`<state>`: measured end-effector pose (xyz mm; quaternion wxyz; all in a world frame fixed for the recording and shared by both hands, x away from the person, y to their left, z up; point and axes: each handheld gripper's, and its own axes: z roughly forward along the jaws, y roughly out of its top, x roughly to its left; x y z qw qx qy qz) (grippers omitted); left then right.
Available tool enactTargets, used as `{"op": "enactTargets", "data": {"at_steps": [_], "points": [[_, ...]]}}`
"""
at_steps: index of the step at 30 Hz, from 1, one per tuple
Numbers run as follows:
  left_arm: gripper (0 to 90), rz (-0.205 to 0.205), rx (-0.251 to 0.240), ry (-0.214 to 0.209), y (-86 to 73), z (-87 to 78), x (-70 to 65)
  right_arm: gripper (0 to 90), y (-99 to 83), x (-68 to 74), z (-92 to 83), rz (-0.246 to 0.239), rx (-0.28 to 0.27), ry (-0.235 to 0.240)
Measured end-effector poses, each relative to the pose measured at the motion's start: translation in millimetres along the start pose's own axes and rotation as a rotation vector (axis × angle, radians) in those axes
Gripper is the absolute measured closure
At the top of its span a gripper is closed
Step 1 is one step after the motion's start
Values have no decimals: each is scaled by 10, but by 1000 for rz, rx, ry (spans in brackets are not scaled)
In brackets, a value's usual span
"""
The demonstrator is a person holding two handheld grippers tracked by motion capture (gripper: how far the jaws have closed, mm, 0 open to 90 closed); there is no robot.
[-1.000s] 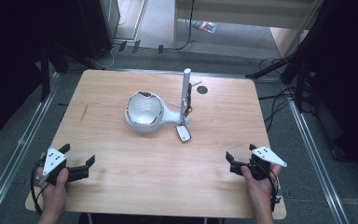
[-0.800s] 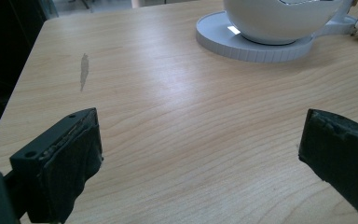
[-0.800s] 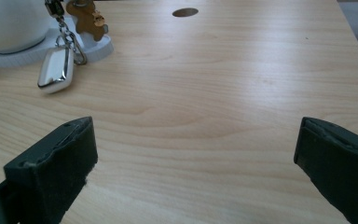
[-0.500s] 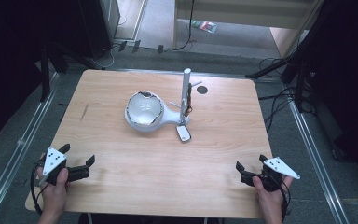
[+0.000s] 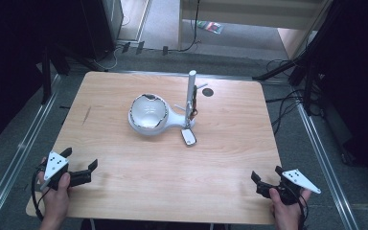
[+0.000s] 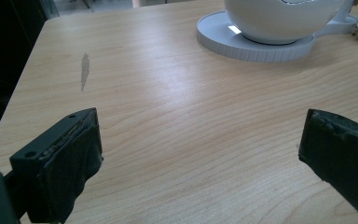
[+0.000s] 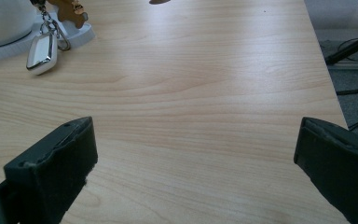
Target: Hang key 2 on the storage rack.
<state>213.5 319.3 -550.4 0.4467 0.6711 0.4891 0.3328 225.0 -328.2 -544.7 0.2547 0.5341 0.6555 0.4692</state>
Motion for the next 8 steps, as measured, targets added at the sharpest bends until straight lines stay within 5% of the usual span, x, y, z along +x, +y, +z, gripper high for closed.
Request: {"op": "enactTargets", "data": {"at_steps": [8], "points": [[0, 2, 0, 2, 1, 3, -6, 0, 0, 13, 38, -9, 19, 5]]}}
